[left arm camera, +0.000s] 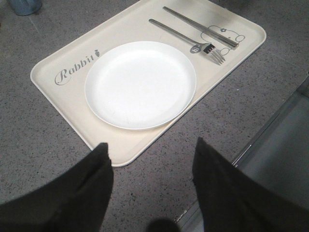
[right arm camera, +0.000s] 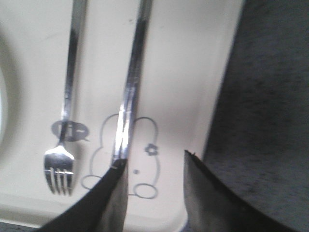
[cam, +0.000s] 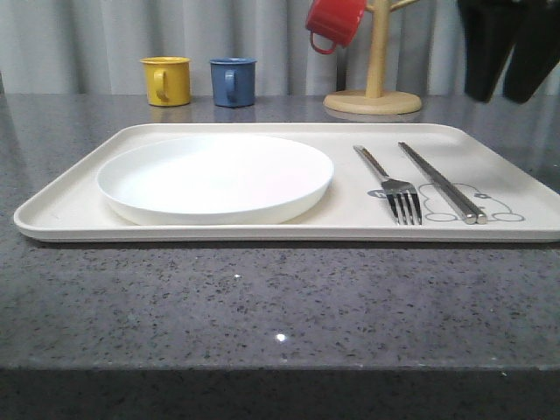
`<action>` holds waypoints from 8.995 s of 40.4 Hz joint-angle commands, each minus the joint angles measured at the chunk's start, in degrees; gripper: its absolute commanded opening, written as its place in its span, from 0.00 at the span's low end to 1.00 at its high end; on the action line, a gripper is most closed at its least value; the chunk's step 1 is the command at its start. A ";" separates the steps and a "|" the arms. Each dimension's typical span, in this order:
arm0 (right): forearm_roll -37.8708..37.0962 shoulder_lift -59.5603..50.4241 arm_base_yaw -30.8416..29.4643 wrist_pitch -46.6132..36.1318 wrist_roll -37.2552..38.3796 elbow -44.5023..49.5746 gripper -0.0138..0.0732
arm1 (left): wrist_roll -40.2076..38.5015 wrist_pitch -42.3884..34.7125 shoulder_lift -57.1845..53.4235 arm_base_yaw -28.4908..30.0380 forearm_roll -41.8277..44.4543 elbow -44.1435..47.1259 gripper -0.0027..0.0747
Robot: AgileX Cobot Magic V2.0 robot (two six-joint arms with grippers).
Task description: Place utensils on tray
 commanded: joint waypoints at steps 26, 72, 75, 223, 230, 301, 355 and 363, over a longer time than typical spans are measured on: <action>-3.78 -0.24 -26.55 5.27 -13.78 2.00 0.52 | -0.57 -3.71 0.05 -2.54 0.00 -1.33 0.51; -6.42 9.69 -26.78 -3.27 -17.89 2.00 0.48 | -0.57 -3.71 0.05 -2.54 0.00 -1.33 0.51; -6.03 9.69 -26.78 -3.27 -18.16 2.00 0.39 | -0.57 -3.71 0.05 -2.54 0.00 -1.33 0.51; 6.34 -67.78 -5.54 -7.20 -14.79 29.24 0.53 | -0.57 -3.71 0.05 -2.54 0.00 -1.33 0.51; 6.34 -68.79 -5.54 -6.34 -14.79 30.76 0.53 | -0.57 -3.71 0.05 -2.54 0.00 -1.33 0.51; 4.01 -68.79 -5.54 -8.95 -14.79 32.29 0.08 | -0.57 -7.25 -1.65 -1.79 -4.05 0.75 0.01; 4.01 -68.73 -5.54 -8.94 -14.79 32.29 0.08 | -9.49 -57.74 -40.45 32.12 2.58 58.74 0.01; 4.01 -68.73 -5.54 -8.94 -14.79 32.29 0.08 | -9.49 -57.74 -40.45 32.12 2.58 58.74 0.01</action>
